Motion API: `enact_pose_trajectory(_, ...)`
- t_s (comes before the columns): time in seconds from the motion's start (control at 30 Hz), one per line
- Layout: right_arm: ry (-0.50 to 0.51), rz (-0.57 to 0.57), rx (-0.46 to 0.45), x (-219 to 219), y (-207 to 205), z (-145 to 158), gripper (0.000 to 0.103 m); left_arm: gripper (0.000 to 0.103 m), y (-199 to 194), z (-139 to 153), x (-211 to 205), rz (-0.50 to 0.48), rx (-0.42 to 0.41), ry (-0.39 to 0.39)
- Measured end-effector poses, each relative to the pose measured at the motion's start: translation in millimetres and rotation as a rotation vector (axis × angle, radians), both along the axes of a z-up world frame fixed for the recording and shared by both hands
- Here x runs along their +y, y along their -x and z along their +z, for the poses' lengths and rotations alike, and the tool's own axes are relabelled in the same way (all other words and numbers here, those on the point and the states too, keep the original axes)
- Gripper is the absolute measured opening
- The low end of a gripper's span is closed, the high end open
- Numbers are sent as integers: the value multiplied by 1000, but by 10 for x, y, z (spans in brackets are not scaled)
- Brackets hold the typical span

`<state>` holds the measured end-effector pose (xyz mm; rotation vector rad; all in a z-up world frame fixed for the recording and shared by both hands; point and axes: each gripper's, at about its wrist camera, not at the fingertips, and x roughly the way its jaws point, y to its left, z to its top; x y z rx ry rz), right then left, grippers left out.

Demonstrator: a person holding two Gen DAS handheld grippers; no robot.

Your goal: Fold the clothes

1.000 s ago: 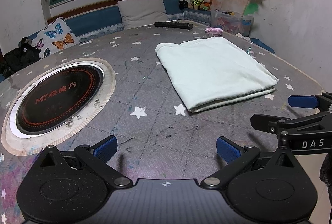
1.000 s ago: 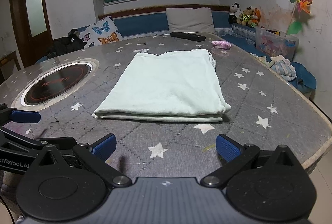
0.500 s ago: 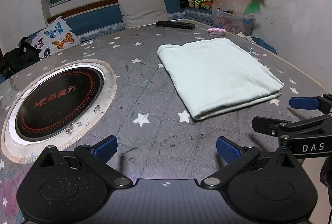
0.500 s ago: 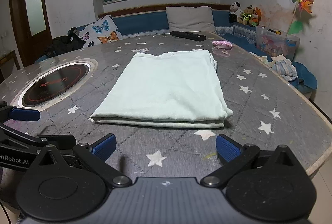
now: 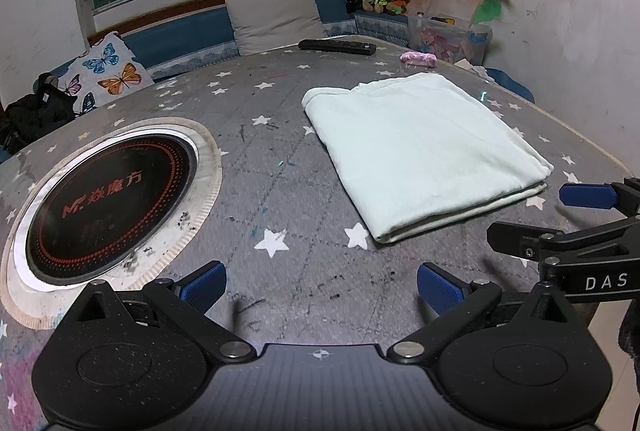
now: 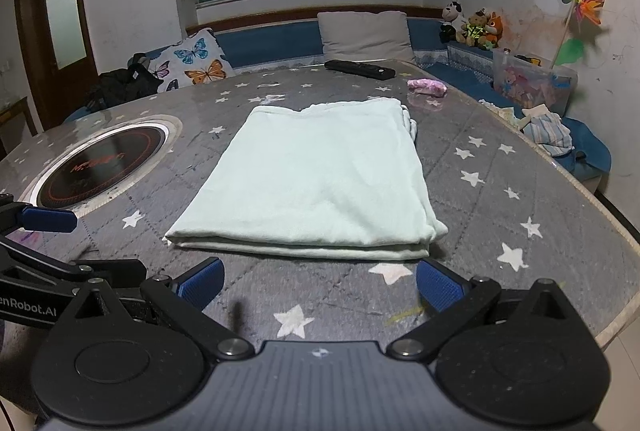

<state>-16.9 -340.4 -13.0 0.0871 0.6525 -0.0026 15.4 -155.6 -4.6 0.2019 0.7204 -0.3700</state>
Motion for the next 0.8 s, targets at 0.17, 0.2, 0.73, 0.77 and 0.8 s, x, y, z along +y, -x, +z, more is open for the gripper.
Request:
enact_pose_trajectory(0.17, -1, -1, 4, -7, -26, -4, 103, 103, -29, 6, -11, -1, 2, -2)
enact_pose_trajectory(0.2, -2, -2, 5, -11, -31, -3, 103, 103, -35, 8, -13, -2, 2, -2)
enact_pose_trajectory(0.73, -6, -6, 11, -26, -120, 2, 103, 103, -151, 7, -20, 3, 14, -7)
enact_pose_trajectory(0.77, -6, -6, 11, -28, -122, 2, 103, 103, -157, 5, -20, 3, 15, -7)
enact_pose_trajectory(0.8, -6, -7, 11, -30, -125, 2, 103, 103, -163, 4, -22, 2, 16, -8)
